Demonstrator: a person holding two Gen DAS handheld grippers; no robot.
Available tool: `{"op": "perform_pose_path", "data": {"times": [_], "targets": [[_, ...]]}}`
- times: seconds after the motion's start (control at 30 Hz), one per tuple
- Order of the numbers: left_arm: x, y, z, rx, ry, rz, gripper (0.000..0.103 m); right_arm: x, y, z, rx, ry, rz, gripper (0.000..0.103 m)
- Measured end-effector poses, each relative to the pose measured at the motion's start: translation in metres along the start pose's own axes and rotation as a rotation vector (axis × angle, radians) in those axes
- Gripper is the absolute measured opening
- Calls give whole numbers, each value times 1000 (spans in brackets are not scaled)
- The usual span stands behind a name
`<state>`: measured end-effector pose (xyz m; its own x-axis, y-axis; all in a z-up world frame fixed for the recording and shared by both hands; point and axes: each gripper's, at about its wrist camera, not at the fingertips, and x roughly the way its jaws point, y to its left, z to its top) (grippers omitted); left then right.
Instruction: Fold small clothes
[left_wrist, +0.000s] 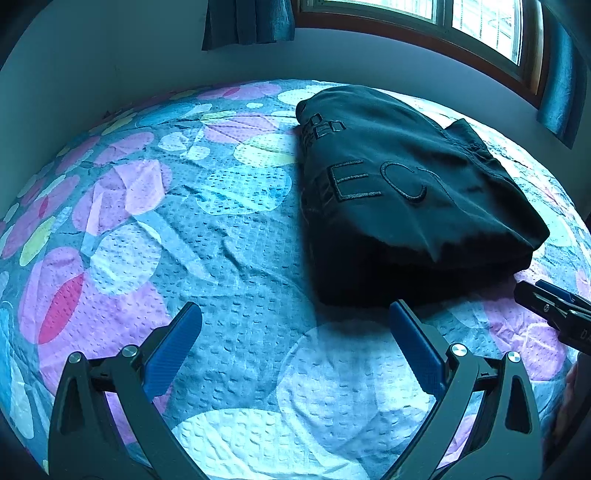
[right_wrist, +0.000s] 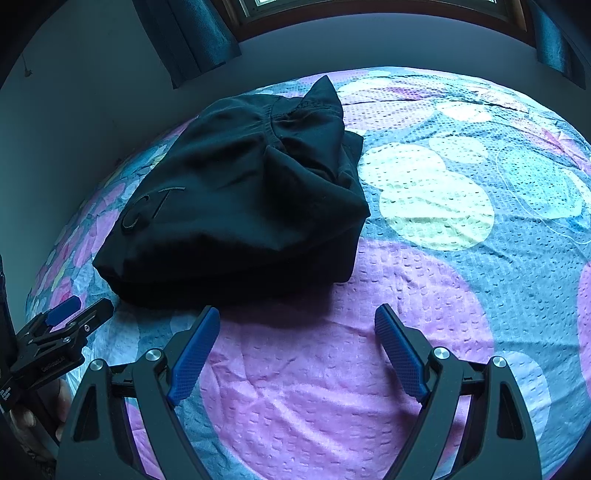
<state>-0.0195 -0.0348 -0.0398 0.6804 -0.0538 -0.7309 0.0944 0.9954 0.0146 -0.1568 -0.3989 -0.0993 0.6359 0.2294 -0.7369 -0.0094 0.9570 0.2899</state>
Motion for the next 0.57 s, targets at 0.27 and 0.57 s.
{"op": "perform_pose_path", "data": {"times": [0.27,0.57], "targets": [[-6,2,9,8,-5,-31,101,1,2,-2,2,4,9,85],[-3,91,88,-88,-71,120,101,-35,-25,48,83,-70,106,85]]}}
